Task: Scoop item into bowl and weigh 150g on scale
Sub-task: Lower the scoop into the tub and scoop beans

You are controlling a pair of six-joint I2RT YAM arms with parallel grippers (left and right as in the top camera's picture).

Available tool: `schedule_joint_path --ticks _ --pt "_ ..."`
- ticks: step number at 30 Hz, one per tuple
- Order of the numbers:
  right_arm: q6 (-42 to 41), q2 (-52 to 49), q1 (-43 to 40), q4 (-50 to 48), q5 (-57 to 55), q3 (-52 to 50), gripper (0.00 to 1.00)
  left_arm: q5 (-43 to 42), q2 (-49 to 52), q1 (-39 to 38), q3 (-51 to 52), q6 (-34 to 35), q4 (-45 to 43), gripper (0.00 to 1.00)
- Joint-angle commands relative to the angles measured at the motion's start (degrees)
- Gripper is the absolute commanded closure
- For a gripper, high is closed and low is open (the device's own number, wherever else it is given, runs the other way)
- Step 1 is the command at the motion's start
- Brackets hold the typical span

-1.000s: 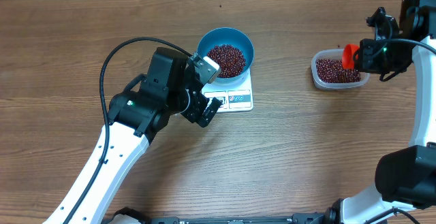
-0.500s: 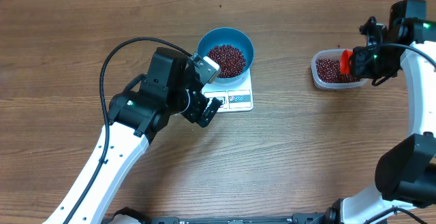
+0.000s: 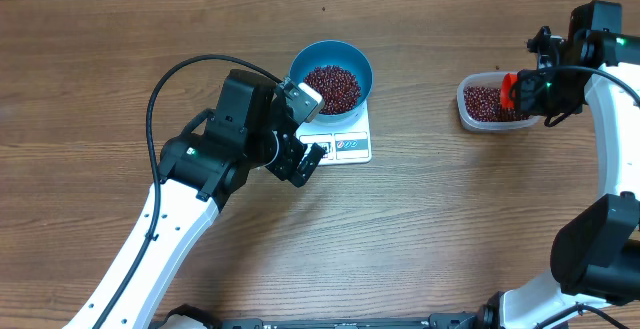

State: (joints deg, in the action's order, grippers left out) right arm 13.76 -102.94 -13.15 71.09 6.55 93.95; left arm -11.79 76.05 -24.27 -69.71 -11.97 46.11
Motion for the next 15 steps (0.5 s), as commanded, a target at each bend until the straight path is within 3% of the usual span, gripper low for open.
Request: schedule_joint_path --ticks 1,15 --pt "0.24 -0.02 -0.50 -0.72 -1.33 -1.66 0.96 -0.02 -0.72 -0.11 -1.31 0.81 0.00 0.01" --pt "0.00 -0.07 -2.38 -5.20 -0.22 -4.44 0.96 -0.02 -0.72 -0.11 -1.31 0.81 0.00 0.00"
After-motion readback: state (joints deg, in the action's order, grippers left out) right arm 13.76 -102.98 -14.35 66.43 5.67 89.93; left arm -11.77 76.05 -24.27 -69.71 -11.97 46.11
